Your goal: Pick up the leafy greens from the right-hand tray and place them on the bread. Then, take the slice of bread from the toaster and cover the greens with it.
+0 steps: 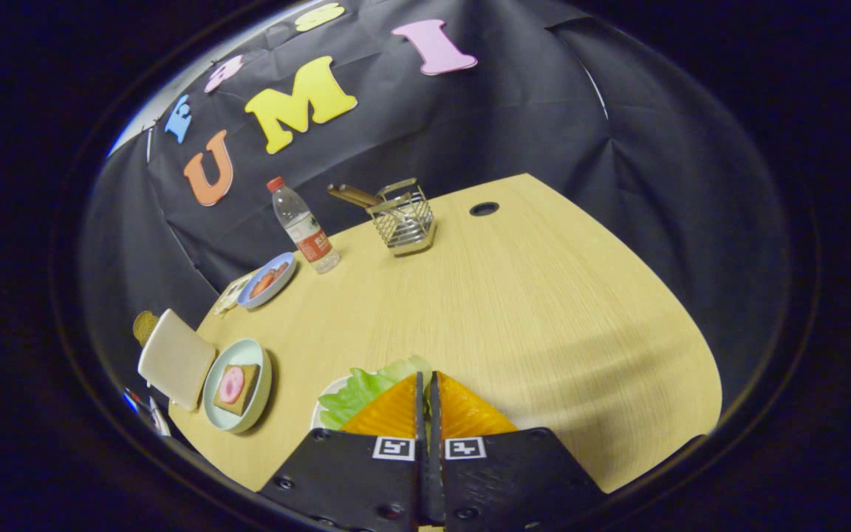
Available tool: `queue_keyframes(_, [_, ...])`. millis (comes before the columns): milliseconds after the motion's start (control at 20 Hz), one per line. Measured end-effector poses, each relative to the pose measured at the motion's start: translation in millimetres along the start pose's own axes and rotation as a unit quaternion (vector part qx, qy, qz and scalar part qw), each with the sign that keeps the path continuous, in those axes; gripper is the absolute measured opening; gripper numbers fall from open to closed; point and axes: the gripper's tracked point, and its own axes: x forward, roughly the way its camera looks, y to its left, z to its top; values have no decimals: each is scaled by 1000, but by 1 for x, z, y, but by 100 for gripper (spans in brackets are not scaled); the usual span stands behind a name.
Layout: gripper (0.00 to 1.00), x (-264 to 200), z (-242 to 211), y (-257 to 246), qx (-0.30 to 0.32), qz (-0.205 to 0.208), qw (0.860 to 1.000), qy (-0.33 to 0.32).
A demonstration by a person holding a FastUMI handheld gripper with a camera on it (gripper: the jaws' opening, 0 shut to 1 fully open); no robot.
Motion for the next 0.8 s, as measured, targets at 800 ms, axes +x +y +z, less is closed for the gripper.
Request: queue_keyframes(800, [0,-53,41,44,-24,-21,999,-41])
